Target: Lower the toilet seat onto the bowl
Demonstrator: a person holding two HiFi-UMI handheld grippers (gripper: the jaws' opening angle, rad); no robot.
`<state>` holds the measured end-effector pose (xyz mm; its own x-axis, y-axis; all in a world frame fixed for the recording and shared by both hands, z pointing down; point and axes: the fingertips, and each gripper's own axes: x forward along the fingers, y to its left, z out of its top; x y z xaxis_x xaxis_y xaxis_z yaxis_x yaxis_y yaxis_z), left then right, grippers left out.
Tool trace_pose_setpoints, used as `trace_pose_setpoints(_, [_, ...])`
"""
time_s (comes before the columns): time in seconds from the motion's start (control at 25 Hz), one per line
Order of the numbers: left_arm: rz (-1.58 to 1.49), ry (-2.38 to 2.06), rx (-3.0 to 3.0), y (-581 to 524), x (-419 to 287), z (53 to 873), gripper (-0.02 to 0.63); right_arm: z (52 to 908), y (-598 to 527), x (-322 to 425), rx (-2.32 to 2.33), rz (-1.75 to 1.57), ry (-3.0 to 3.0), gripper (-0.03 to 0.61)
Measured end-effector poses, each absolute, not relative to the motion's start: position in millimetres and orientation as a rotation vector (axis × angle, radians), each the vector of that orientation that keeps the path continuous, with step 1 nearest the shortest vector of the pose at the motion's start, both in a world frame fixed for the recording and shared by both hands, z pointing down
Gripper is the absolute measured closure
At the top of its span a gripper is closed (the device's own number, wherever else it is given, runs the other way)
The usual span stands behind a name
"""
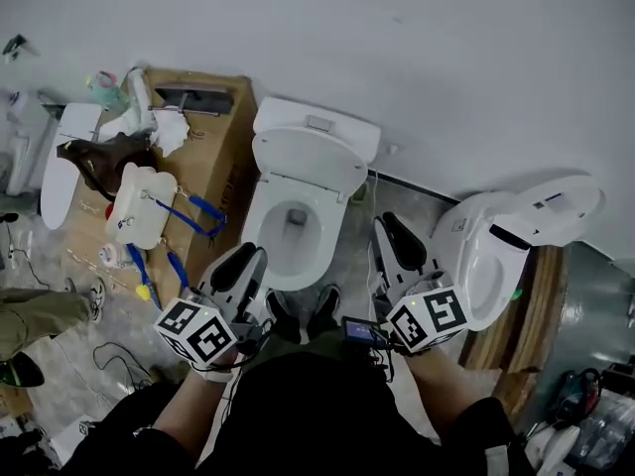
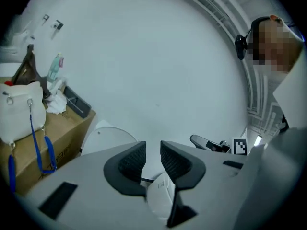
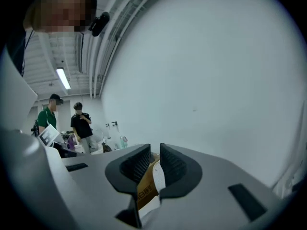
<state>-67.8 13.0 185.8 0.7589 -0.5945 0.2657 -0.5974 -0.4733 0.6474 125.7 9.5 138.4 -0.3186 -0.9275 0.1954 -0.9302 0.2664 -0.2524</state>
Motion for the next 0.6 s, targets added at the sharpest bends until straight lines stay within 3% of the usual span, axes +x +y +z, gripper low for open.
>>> trace_pose_setpoints(0.6, [-0.111, -0.806, 2.470, 27.3, -35.1, 76.4, 0.509, 0.4, 56.8, 119.3, 1.934, 0.064, -2.574, 0.518])
